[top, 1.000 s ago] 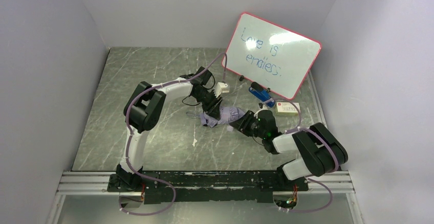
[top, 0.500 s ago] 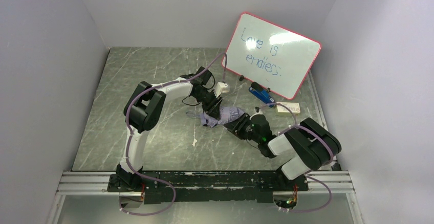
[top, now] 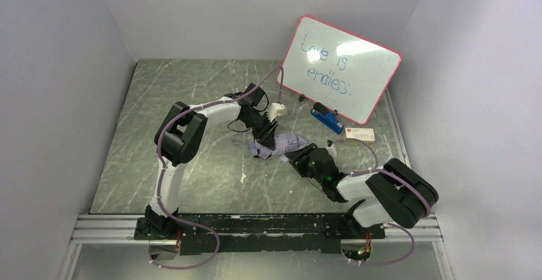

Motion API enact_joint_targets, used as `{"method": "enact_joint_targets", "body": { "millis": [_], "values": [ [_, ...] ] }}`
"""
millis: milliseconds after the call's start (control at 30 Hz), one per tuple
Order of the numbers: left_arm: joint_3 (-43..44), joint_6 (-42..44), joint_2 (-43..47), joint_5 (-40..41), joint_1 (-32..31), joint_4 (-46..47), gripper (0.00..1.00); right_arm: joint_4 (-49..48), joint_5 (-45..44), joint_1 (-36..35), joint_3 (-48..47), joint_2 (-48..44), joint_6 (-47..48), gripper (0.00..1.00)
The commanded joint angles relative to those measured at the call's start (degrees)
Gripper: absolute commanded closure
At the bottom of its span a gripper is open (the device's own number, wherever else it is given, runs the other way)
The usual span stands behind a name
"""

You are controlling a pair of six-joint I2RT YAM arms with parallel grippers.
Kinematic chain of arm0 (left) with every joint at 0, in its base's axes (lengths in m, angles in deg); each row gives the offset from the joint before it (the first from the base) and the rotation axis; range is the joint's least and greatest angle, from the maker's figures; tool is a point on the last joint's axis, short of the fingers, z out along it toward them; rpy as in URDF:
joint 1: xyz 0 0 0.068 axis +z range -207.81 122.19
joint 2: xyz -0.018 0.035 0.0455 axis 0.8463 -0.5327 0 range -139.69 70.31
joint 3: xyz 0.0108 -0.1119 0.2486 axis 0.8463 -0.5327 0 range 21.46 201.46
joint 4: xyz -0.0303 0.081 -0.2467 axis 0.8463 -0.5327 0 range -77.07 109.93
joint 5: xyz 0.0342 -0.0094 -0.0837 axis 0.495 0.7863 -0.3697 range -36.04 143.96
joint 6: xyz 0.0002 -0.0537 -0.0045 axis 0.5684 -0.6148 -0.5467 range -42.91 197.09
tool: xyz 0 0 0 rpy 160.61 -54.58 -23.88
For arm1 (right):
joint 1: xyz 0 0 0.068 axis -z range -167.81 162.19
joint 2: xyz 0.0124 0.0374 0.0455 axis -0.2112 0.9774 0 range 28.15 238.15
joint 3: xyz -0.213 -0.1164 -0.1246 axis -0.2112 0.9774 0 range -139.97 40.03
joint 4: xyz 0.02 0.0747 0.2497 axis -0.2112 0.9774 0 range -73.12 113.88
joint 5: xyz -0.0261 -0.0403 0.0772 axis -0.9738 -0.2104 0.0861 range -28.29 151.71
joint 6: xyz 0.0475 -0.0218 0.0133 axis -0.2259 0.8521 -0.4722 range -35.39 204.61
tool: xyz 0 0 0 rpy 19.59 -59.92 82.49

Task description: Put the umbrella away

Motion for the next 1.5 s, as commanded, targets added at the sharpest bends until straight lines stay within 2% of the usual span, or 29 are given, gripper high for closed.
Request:
{"method": "enact_joint_targets", "body": {
  "millis": [0, 200, 433, 567, 700, 900, 1000, 1100, 1333, 1467],
  "values": [
    [-3.89, 1.11, -8.95, 16.52, -1.53, -1.79, 0.95, 15.35, -9.07, -0.26, 0.49, -0.71, 1.09, 0.52],
    [-3.97, 1.11, -8.92, 16.52, -1.54, -1.71, 0.95, 21.49, -7.39, -0.34, -1.35, -1.29, 0.6, 0.53],
    [-3.97, 1.11, -8.9, 16.47, -1.49, -1.78, 0.95, 31.95, -6.94, -3.97, -0.51, -9.61, -5.36, 0.52],
    [-3.96, 1.11, -8.95, 16.47, -1.54, -1.79, 0.95, 32.97, -5.65, -6.14, -0.39, -11.81, -8.92, 0.51],
    [-3.96, 1.11, -8.98, 16.52, -1.6, -1.79, 0.95, 30.23, -5.04, -7.29, -0.4, -9.29, -13.25, 0.5],
    [-3.97, 1.19, -8.89, 16.43, -1.63, -1.79, 0.95, 31.35, -11.08, -7.55, -4.0, -1.02, -17.34, 0.53],
    [-4.08, 1.19, -8.81, 16.43, -1.57, -1.71, 0.95, 33.84, -14.34, -7.55, -8.39, 3.21, -12.64, 0.55],
    [-4.3, 1.2, -8.78, 16.32, -1.63, -1.71, 0.95, 41.8, -18.26, -7.59, -13.49, 5.01, -6.53, 0.55],
    [-4.31, 1.21, -8.76, 16.19, -1.63, -1.71, 0.95, 50.94, -21.71, -7.73, -16.35, 0.31, 6.52, 0.55],
    [-4.2, 1.29, -8.82, 16.15, -1.63, -1.79, 0.95, 51.77, -20.55, -7.73, -18.14, -1.39, 16.86, 0.53]
  ]
}}
